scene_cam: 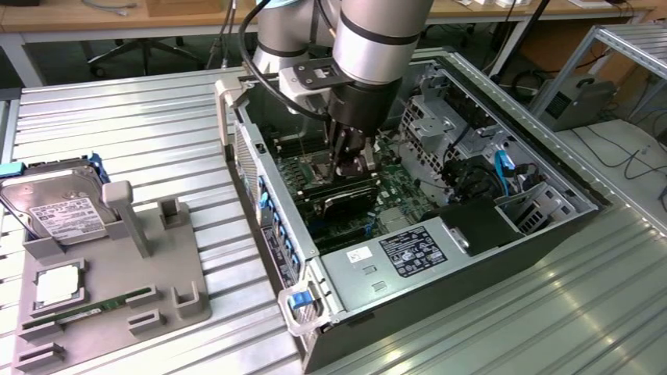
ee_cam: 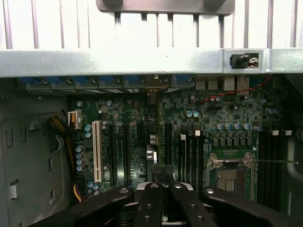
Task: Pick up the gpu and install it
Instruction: 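Press down on the gpu until it lock into place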
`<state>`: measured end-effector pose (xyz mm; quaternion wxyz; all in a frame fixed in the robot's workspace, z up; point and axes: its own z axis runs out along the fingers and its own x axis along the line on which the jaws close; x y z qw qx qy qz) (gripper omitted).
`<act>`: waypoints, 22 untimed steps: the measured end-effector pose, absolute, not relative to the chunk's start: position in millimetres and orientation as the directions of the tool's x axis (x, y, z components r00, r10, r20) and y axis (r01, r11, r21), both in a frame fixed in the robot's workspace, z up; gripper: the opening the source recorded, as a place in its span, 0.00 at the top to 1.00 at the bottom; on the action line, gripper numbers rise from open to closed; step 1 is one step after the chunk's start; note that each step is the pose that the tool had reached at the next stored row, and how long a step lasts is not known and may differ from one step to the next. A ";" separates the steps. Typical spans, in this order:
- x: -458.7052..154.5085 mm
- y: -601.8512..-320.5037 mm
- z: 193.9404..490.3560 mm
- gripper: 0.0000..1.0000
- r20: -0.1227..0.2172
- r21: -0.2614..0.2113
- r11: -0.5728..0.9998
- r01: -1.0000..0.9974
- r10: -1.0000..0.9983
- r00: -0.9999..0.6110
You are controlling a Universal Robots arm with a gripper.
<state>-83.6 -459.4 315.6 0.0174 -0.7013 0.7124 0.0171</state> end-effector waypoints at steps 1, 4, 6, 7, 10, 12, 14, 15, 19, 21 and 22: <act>-82.3 -459.4 315.5 0.89 -0.049 0.000 0.016 -1.000 -0.999 -0.016; -77.5 -459.4 315.4 0.89 -0.049 0.002 0.016 -1.000 -0.999 -0.016; -74.5 -459.4 315.3 0.89 -0.049 0.004 0.016 -1.000 -0.999 -0.016; -72.9 -459.5 315.3 0.89 -0.049 0.005 0.016 -1.000 -0.999 -0.016; -71.0 -459.4 314.1 0.89 -0.049 0.005 0.016 -1.000 -0.999 -0.016; -70.4 -459.4 307.8 0.89 -0.049 0.005 0.016 -1.000 -0.999 -0.016; -70.1 -459.4 303.5 0.89 -0.049 0.005 0.016 -1.000 -0.999 -0.016; -70.0 -459.4 302.3 0.89 -0.049 0.005 0.016 -1.000 -0.999 -0.016; -69.9 -457.7 301.2 0.89 -0.049 0.005 0.016 -1.000 -0.999 -0.016; -69.9 -454.1 300.6 0.89 -0.049 0.005 0.016 -1.000 -0.999 -0.016; -69.9 -452.5 300.2 0.89 -0.049 0.005 0.016 -1.000 -0.999 -0.016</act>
